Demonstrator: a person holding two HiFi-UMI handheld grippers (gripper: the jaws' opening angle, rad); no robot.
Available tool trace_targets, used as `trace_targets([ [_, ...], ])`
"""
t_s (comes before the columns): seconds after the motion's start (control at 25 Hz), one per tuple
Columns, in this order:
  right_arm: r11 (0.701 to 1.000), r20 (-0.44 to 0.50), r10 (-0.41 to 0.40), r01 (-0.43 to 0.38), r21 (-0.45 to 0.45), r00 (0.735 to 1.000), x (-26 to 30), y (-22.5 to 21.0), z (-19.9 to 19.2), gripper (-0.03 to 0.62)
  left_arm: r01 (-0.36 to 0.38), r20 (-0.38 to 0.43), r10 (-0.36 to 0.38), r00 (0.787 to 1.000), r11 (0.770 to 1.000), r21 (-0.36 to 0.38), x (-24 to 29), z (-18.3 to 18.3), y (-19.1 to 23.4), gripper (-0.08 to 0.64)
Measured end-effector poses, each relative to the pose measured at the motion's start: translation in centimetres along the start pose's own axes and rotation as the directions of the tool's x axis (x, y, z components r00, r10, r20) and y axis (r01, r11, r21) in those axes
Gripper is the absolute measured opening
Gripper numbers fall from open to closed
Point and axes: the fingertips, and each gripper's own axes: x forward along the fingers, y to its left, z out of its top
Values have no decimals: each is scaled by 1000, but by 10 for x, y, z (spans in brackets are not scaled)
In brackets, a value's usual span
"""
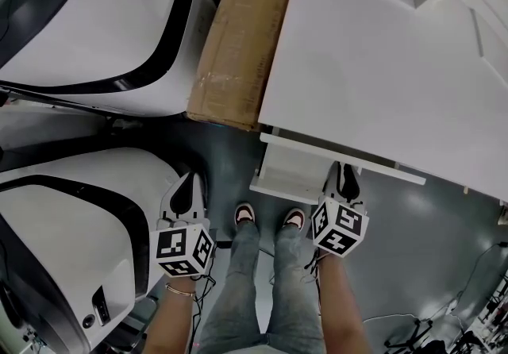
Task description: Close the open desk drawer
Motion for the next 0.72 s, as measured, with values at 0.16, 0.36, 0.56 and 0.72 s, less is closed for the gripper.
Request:
trace_targets([
  [0.16, 1000, 1, 1, -1, -1, 1000, 6, -2, 6, 100, -11, 1, 11, 1000, 1000, -3, -1, 2, -1, 12],
  [0.36, 1000, 1, -3, 3, 6, 1000, 12, -2, 11, 100, -20, 5, 20, 1000, 1000, -5, -2, 5, -1, 11],
  [0.56, 1000, 4, -21, 21, 14, 1000, 16, -2, 14, 100, -26, 6, 26, 1000, 1000, -7, -4, 4, 0, 12],
  [0.72, 999, 9, -33, 33, 21, 999, 17, -2, 14, 101, -27, 6, 27, 1000, 1000, -8, -7, 3, -1, 12],
])
